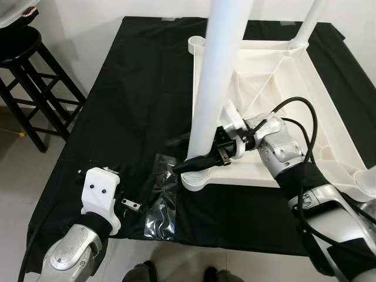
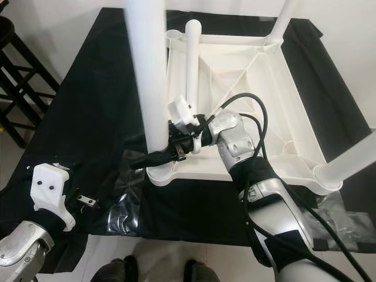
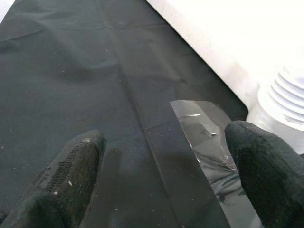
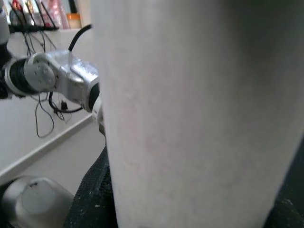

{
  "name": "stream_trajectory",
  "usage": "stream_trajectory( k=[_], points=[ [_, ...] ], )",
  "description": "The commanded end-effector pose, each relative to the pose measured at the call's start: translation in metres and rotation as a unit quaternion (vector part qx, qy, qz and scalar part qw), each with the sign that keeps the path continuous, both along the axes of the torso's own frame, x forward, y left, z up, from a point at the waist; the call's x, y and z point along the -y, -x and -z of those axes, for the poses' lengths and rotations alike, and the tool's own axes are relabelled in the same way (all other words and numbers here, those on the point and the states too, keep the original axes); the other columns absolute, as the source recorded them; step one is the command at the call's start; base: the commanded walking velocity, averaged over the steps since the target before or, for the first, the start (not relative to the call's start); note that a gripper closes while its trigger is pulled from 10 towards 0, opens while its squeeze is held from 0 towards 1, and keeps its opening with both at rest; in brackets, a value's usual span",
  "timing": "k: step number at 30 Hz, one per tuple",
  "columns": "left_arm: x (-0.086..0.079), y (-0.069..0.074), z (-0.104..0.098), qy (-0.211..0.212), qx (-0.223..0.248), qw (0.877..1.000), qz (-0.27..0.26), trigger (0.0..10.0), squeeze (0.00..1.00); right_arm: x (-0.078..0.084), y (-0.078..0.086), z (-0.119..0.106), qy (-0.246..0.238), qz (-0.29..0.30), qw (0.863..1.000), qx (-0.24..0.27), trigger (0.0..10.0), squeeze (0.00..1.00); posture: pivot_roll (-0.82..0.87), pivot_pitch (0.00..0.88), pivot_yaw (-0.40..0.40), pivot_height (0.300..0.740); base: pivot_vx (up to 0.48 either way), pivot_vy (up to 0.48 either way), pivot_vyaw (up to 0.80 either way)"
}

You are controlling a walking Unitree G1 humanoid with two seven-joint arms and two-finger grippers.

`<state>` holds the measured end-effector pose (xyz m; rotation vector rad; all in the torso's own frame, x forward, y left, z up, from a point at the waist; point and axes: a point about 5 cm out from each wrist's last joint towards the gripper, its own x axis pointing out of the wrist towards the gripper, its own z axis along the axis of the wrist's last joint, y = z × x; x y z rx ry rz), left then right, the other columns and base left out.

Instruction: Building children table

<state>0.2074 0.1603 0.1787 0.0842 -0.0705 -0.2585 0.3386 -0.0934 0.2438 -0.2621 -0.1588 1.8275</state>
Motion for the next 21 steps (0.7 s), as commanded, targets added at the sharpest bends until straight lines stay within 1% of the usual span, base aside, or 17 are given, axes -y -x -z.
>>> stream_trajectory(
  k=[1, 10, 12, 14, 15, 16, 19, 21],
  points=[
    [0.000, 0.003, 0.000, 0.001, -0.006, 1.000, 0.005, 10.0, 0.00, 0.010, -0.002, 0.027, 0.035, 0.023, 0.997, -0.064, 10.0, 0.00, 0.11, 0.298, -0.032, 0.740, 0.000, 0.000, 0.00],
    [0.002, 0.003, 0.000, 0.006, -0.006, 1.000, 0.006, 10.0, 0.00, 0.011, -0.007, 0.030, 0.030, 0.038, 0.996, -0.071, 10.0, 0.00, 0.10, 0.294, -0.037, 0.740, 0.000, 0.000, 0.00],
    [0.003, 0.003, 0.000, 0.009, -0.006, 1.000, 0.006, 10.0, 0.00, 0.011, -0.006, 0.033, 0.046, 0.039, 0.997, -0.054, 10.0, 0.00, 0.10, 0.293, -0.035, 0.740, 0.000, 0.000, 0.00],
    [0.003, 0.003, 0.000, 0.010, -0.006, 1.000, 0.006, 10.0, 0.00, 0.011, -0.006, 0.034, 0.053, 0.037, 0.997, -0.048, 10.0, 0.00, 0.10, 0.293, -0.035, 0.740, 0.000, 0.000, 0.00],
    [0.003, 0.003, 0.000, 0.010, -0.006, 1.000, 0.007, 10.0, 0.00, 0.011, -0.004, 0.036, 0.066, 0.033, 0.996, -0.042, 10.0, 0.00, 0.10, 0.293, -0.035, 0.740, 0.000, 0.000, 0.00],
    [0.003, 0.003, 0.000, 0.011, -0.007, 1.000, 0.007, 10.0, 0.00, 0.011, -0.002, 0.039, 0.081, 0.028, 0.995, -0.042, 10.0, 0.00, 0.10, 0.290, -0.039, 0.740, 0.000, 0.000, 0.00],
    [0.003, 0.003, 0.000, 0.012, -0.007, 1.000, 0.007, 10.0, 0.00, 0.012, -0.001, 0.040, 0.092, 0.024, 0.994, -0.046, 10.0, 0.00, 0.10, 0.289, -0.039, 0.740, 0.000, 0.000, 0.00],
    [0.003, 0.003, 0.000, 0.014, -0.007, 1.000, 0.006, 10.0, 0.00, 0.015, -0.001, 0.044, 0.119, 0.025, 0.992, -0.038, 10.0, 0.00, 0.10, 0.286, -0.041, 0.740, 0.000, 0.000, 0.00]
  ],
)
